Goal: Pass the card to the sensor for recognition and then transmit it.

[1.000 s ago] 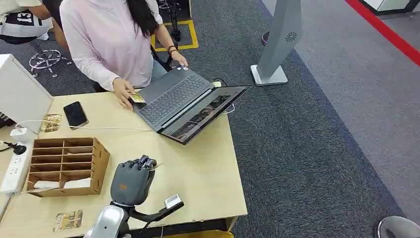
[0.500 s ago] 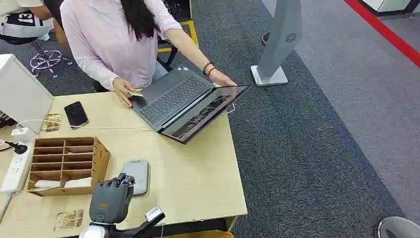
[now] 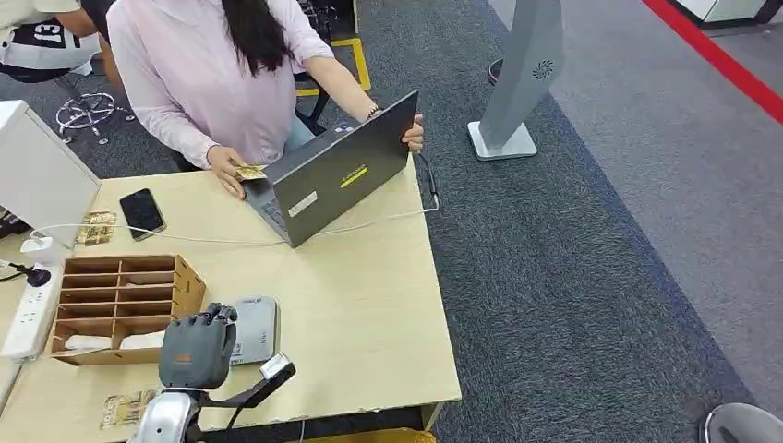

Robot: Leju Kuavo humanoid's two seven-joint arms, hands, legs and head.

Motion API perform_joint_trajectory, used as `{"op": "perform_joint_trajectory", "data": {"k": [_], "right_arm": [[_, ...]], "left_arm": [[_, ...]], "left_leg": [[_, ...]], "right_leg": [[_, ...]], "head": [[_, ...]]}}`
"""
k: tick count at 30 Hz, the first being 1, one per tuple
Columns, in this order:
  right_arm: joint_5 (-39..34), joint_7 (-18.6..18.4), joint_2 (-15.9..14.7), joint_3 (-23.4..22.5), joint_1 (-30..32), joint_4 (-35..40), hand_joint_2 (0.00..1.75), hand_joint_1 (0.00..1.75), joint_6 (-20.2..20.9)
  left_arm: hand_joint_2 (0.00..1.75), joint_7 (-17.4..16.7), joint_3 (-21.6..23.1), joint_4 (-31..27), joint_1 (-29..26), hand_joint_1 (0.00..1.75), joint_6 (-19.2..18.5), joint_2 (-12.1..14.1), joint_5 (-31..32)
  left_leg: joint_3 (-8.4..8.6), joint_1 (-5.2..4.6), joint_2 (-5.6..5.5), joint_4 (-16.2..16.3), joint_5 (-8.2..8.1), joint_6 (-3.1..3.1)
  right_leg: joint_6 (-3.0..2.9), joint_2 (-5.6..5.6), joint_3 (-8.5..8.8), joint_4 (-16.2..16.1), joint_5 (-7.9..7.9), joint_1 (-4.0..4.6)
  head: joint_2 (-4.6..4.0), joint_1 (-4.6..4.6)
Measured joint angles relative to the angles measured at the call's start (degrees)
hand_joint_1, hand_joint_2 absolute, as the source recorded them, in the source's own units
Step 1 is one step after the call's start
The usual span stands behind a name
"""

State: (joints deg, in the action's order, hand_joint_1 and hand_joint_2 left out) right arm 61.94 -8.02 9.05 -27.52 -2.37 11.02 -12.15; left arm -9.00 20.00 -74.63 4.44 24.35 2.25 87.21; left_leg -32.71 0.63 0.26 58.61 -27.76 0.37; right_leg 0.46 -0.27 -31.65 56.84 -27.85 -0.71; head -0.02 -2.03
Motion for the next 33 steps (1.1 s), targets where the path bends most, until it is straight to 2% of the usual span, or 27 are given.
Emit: {"op": "perform_joint_trajectory", "data": {"k": [5,9,15,18,23,26,29,33], "right_arm": [[0.9,0.33,0.07,0.0,-0.05,0.0,1.75,0.0,0.2],[1.05,0.29,0.24,0.0,-0.11,0.0,1.75,0.0,0.2],[1.1,0.15,0.33,0.0,-0.22,0.0,1.75,0.0,0.22],[1.53,-0.04,0.35,0.0,-0.22,0.0,1.75,0.0,0.65],[1.84,-0.02,0.46,0.0,-0.24,0.0,1.75,0.0,0.79],[1.93,0.35,0.48,-0.09,-0.26,0.0,1.75,0.0,0.76],[2.47,0.5,0.48,-0.22,-0.23,0.0,1.75,0.0,0.74],[3.65,0.98,0.48,-0.22,-0.23,0.0,1.75,0.0,0.87]], "left_arm": [[1.75,0.13,-0.52,5.77,3.93,1.75,-1.18,-1.66,0.0],[1.75,0.37,-0.52,9.53,5.11,1.75,-3.91,-3.08,0.0],[1.75,-0.07,-0.52,12.27,6.15,1.75,-4.33,-4.15,0.02],[1.75,-0.07,-0.52,13.77,6.97,1.75,-5.84,-4.46,0.04],[1.75,-0.2,-0.52,16.95,9.06,1.75,-5.71,-4.85,0.04],[1.75,0.13,-0.52,17.6,9.3,1.75,-4.13,-5.03,0.04],[1.75,0.5,-0.52,17.52,9.27,1.75,0.55,-4.92,0.02],[1.75,1.87,-1.61,12.8,10.95,1.75,3.56,-2.47,-0.24]], "left_leg": [[0.03,0.0,0.0,0.01,0.02,-0.01],[0.03,-0.01,0.02,0.01,0.01,-0.01],[0.02,-0.01,0.02,0.01,-0.01,0.0],[0.04,0.0,0.01,0.01,0.0,0.0],[0.24,0.0,-0.02,0.0,0.01,0.0],[0.28,0.0,-0.02,0.0,0.01,-0.01],[0.26,0.0,-0.02,0.01,0.07,-0.01],[0.17,0.02,-0.04,0.01,0.12,-0.02]], "right_leg": [[-0.02,0.01,0.02,0.0,0.05,0.0],[-0.02,0.03,0.01,0.0,0.05,0.0],[-0.02,0.03,0.0,0.0,0.04,0.0],[-0.02,0.0,0.03,0.0,0.04,0.0],[-0.02,-0.04,0.25,0.01,0.04,0.0],[-0.02,-0.05,0.3,0.01,0.04,0.0],[-0.03,-0.04,0.26,0.03,0.06,0.0],[-0.03,-0.06,0.19,0.06,0.06,0.01]], "head": [[0.0,-0.02],[0.0,0.0],[0.0,0.0],[0.0,0.0],[0.0,0.0],[0.0,0.0],[0.0,0.0],[0.0,-0.04]]}}
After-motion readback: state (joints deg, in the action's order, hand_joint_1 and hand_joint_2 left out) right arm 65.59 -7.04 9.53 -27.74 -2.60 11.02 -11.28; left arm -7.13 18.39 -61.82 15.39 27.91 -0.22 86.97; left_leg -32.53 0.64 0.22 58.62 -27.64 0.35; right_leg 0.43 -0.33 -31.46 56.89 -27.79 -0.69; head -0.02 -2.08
